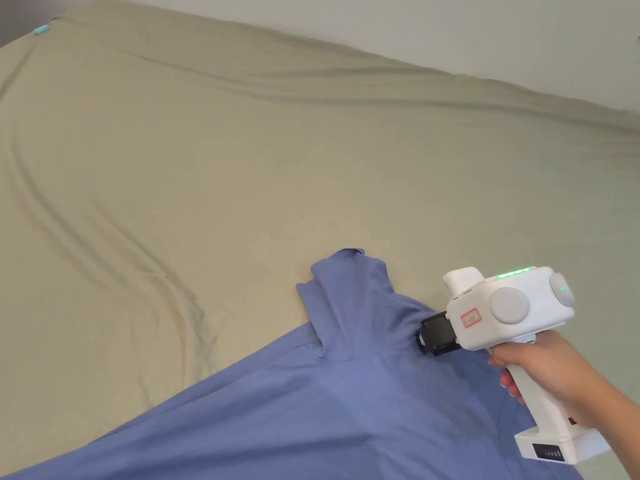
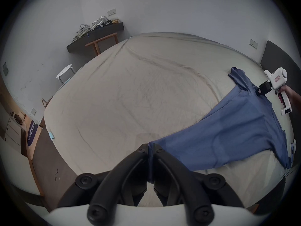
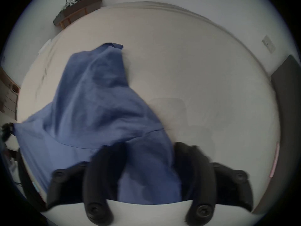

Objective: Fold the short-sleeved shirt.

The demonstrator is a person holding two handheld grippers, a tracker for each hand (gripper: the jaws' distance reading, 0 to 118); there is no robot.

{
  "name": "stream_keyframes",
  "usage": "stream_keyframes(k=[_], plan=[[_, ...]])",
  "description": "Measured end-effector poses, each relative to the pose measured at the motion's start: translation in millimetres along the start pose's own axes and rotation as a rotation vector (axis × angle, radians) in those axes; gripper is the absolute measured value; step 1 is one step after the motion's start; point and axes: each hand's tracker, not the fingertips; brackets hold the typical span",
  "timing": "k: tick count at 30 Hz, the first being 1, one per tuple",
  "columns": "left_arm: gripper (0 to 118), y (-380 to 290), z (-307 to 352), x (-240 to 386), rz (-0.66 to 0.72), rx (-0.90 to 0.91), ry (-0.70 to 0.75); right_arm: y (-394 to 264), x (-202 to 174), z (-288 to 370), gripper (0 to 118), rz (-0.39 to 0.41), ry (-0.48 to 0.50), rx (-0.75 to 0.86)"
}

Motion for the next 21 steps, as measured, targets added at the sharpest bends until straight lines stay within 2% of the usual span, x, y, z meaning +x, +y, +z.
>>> stream_keyframes(k=[1,2,3,4,6,11,18,21], plan=[[3,1.4,1.3,0.3,0.0,0.005,-0.001,-0.2,0.7,1.1,53,-0.012,0.038,0.009],[3,3.1,2.5,0.6,0.001,0.012,-0.003,-1.4,-0.6,5.2,32,0.007,0.013,0.026],[3,4.9,3.7,1.1,0.001,0.016,-0.004,-3.8,-5.2,6.5,2,0.025,-0.031,0.027],[3,6.4,5.7,1.3,0.002,0.023,-0.005,-3.6,-7.7,10.9,2,0.057,-0.083,0.028],[3,10.2,11.2,2.6,0.009,0.054,-0.004,-9.2,-13.4,29.6,2,0.085,-0.115,0.078],[3,26.7,27.8,1.9,0.005,0.126,-0.013,-26.0,-8.8,112.9,2,0.031,-0.11,0.216],[3,57.9,71.9,-2.4,0.006,0.305,-0.038,-75.8,-8.1,263.0,2,-0.02,-0.197,0.454],[3,75.0,91.5,-1.1,-0.033,0.376,-0.05,-103.6,-15.6,323.9,2,-0.03,-0.26,0.55]])
